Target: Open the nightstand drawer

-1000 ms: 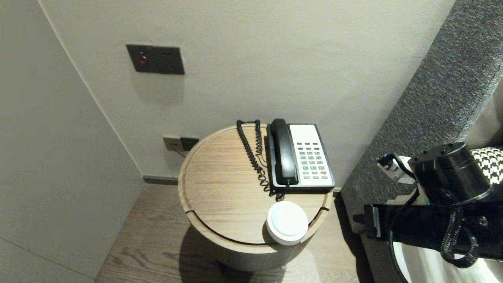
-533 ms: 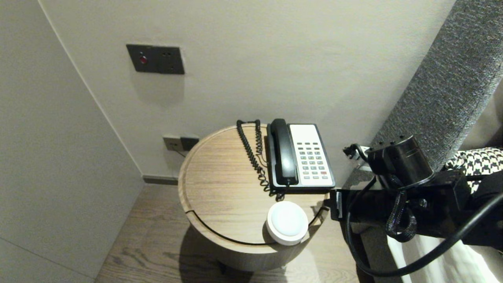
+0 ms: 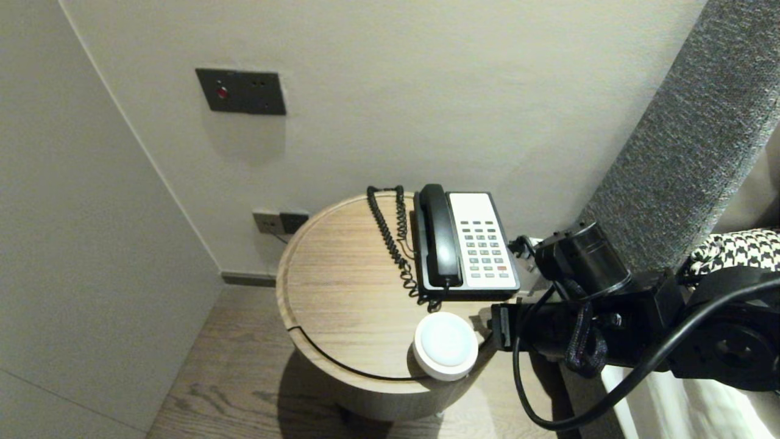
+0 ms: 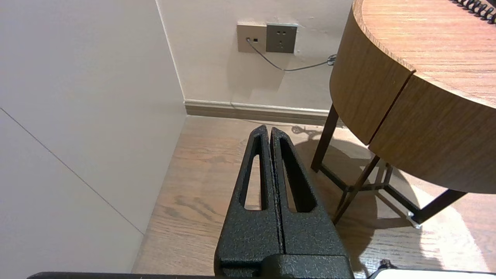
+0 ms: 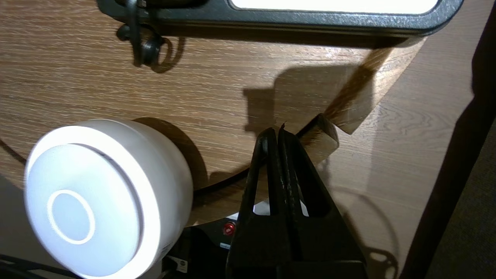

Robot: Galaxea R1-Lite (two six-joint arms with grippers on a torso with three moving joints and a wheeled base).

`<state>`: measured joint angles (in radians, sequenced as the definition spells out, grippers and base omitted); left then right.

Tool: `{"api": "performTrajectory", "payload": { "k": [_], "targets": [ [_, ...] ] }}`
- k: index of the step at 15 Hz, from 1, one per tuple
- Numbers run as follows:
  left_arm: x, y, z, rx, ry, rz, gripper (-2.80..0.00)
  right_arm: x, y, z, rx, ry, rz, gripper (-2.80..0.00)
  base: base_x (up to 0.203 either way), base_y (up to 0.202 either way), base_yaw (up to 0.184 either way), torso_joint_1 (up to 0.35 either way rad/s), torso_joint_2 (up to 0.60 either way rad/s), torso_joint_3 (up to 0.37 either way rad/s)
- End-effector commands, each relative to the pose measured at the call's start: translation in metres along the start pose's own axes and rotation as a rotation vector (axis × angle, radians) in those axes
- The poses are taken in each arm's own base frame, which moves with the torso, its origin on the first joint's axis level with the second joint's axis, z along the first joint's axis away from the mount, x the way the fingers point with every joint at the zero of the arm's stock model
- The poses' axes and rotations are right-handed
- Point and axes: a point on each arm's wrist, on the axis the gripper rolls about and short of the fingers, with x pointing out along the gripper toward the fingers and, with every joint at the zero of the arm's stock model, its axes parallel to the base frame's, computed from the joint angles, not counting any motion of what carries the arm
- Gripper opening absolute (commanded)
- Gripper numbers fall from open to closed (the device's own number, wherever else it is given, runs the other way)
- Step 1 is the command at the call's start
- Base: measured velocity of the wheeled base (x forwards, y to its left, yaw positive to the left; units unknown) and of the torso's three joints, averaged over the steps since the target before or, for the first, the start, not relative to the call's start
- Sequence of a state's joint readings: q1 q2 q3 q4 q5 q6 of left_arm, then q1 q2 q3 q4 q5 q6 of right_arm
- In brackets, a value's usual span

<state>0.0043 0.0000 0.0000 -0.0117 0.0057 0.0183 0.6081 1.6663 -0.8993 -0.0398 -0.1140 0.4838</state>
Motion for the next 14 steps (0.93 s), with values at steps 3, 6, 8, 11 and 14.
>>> {"api": "performTrajectory", "payload": {
  "k": [3,6,8,11,14],
  "targets": [
    [0.0,0.0,0.0,0.0,-0.002,0.001,-2.8,-0.001,0.0,-0.008,-0.009,0.021,-0.001,-2.8,0.0,0.0,0.0,0.0,0.0,0.0],
    [0.0,0.0,0.0,0.0,-0.002,0.001,-2.8,-0.002,0.003,-0.019,-0.03,0.049,0.005,-2.8,0.0,0.0,0.0,0.0,0.0,0.0],
    [0.0,0.0,0.0,0.0,-0.002,0.001,-2.8,-0.005,0.004,-0.023,-0.039,0.059,0.009,-2.8,0.0,0.0,0.0,0.0,0.0,0.0],
    [0.0,0.0,0.0,0.0,-0.002,0.001,-2.8,-0.008,0.001,-0.026,-0.039,0.06,0.009,-2.8,0.0,0.0,0.0,0.0,0.0,0.0],
    [0.0,0.0,0.0,0.0,-0.002,0.001,-2.8,-0.012,0.0,-0.03,-0.042,0.067,0.01,-2.8,0.0,0.0,0.0,0.0,0.0,0.0]
  ]
}}
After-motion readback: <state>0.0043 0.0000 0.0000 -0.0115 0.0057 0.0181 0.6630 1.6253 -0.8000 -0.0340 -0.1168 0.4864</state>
